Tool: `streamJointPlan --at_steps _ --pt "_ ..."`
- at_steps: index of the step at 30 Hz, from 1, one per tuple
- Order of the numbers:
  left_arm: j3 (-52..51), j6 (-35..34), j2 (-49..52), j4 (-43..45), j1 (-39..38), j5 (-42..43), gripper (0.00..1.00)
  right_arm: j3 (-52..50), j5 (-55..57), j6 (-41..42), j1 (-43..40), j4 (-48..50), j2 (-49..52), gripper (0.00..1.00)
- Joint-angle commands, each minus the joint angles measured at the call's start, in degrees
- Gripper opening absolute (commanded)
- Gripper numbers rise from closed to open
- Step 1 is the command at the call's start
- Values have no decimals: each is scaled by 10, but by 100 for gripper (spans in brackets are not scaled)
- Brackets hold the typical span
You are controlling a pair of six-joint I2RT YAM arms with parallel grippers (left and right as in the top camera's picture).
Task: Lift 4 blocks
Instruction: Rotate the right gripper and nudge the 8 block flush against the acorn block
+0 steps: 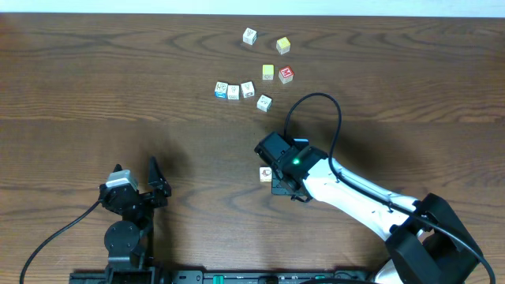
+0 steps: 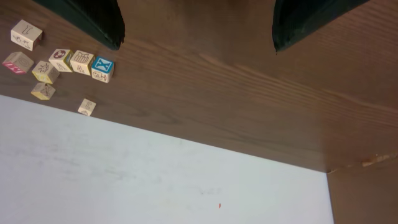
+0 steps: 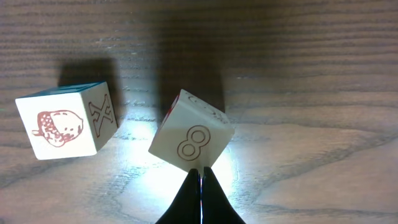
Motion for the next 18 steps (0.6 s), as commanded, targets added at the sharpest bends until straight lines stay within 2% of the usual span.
streamJointPlan --at_steps 1,6,12,18 --pt "-11 1 -1 -23 2 -3 77 -2 8 13 3 -3 -13 1" --pt "-11 1 -1 -23 2 -3 76 -2 40 16 -2 -14 -14 1" --pt "-11 1 -1 -23 2 -3 76 -2 41 68 -5 -61 -16 1" --pt "-11 1 -1 -23 2 -3 77 -2 4 68 -3 -43 -15 1"
